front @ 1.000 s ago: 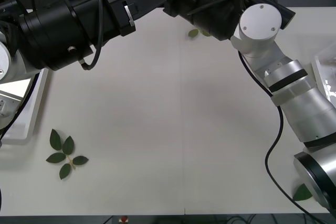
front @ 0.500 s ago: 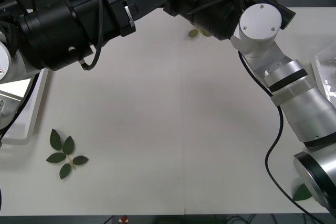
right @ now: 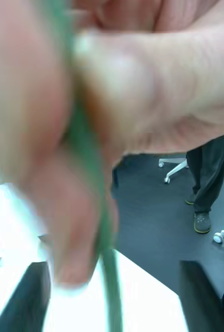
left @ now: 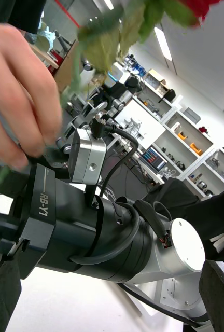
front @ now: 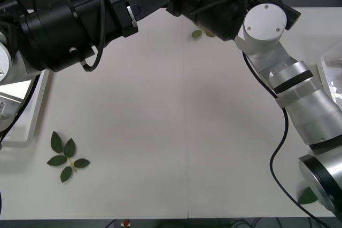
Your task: Place the red flowers into the right box and the blue flowers into the left box. If a person shows an open palm, hand one flower to the person first, then continue sorting.
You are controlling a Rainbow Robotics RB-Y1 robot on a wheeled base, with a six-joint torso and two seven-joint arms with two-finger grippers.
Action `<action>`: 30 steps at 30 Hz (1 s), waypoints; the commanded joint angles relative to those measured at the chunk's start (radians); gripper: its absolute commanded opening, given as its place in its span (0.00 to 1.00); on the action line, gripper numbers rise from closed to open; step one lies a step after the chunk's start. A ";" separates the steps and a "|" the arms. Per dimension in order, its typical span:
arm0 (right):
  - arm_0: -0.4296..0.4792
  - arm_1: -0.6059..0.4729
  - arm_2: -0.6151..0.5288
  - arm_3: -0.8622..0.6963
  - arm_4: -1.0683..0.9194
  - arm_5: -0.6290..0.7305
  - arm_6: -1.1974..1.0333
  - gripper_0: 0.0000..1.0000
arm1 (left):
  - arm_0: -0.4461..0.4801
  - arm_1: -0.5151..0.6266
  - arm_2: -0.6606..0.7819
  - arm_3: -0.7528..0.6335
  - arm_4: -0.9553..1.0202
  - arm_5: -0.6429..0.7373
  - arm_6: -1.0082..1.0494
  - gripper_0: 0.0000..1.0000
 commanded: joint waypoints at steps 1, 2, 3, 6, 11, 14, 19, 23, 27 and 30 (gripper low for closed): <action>-0.037 0.005 0.005 -0.026 -0.012 -0.005 0.017 1.00 | 0.002 -0.019 0.019 -0.037 0.000 0.007 -0.023 1.00; -0.037 0.003 0.005 -0.026 -0.012 -0.005 0.017 1.00 | 0.001 -0.019 0.019 -0.037 0.000 0.005 -0.023 1.00; -0.037 0.005 0.005 -0.026 -0.015 -0.005 0.017 1.00 | 0.001 -0.019 0.019 -0.037 0.000 0.005 -0.023 1.00; -0.037 0.000 0.005 -0.026 -0.021 -0.003 0.017 1.00 | 0.002 -0.019 0.019 -0.037 -0.002 0.005 -0.023 1.00; -0.039 -0.030 0.005 -0.026 -0.073 0.044 0.017 1.00 | 0.002 -0.020 0.019 -0.037 0.000 0.007 -0.023 1.00; -0.037 -0.072 0.005 -0.026 -0.150 0.102 0.017 1.00 | 0.002 -0.020 0.019 -0.037 -0.002 0.007 -0.023 1.00; -0.037 -0.171 -0.009 -0.026 -0.290 0.257 0.017 1.00 | 0.002 -0.019 0.019 -0.037 -0.002 0.005 -0.023 1.00; -0.034 -0.224 -0.053 -0.023 -0.302 0.371 0.017 1.00 | 0.002 -0.019 0.019 -0.039 -0.002 0.007 -0.023 1.00; -0.034 -0.279 -0.109 0.025 -0.326 0.514 0.017 1.00 | 0.004 -0.019 0.020 -0.037 -0.002 0.005 -0.025 1.00; -0.034 -0.333 -0.124 0.055 -0.365 0.599 0.017 1.00 | 0.002 -0.008 0.034 -0.036 -0.003 0.041 -0.025 1.00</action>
